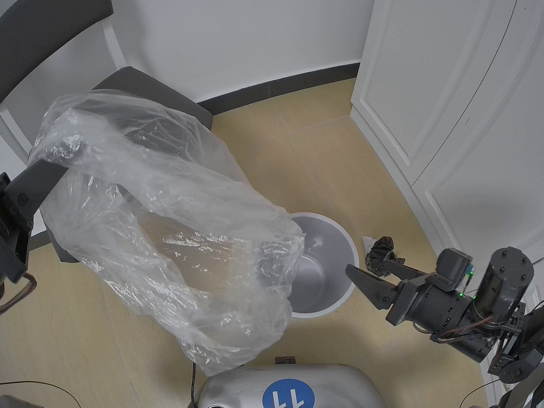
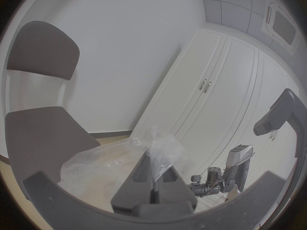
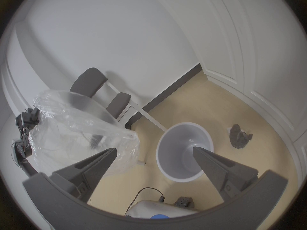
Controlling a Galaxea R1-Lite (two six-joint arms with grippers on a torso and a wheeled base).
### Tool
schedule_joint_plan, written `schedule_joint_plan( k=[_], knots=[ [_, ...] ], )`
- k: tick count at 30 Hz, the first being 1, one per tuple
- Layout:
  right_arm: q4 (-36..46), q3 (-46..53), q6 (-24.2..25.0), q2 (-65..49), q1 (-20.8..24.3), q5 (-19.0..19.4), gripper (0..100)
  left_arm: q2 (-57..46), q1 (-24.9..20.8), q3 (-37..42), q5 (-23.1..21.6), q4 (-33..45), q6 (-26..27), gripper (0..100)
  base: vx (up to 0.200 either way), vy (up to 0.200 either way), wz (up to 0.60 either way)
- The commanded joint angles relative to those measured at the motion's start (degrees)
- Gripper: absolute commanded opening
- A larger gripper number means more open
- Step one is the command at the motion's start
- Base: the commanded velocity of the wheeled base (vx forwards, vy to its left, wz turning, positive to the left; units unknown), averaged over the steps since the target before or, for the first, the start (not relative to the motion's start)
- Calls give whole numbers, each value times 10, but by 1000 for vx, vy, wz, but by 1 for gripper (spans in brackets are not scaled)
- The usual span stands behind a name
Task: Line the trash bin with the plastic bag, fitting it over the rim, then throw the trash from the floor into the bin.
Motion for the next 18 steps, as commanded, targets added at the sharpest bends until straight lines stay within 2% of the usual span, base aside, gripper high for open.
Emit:
schedule_joint_plan(
  k=[1,5,6,9,12,18],
  knots=[
    [-2,-59,-42,61,12,6,100,-5,-1,0,0,-2,1,0,0,0,0],
    [-16,-93,-35,127,27,6,100,-9,0,0,0,-3,5,0,0,0,0],
    [-31,-98,-19,162,30,1,100,-10,0,0,-1,-3,2,0,0,0,0],
    [-143,-120,7,255,32,-1,100,-4,-1,0,-1,-3,0,0,0,0,0],
    [-143,-142,10,303,31,-8,100,-3,-1,1,-1,-3,1,0,0,0,0],
    [-143,-162,32,293,32,-25,100,-3,-1,2,-1,-3,1,0,0,0,0]
  ],
)
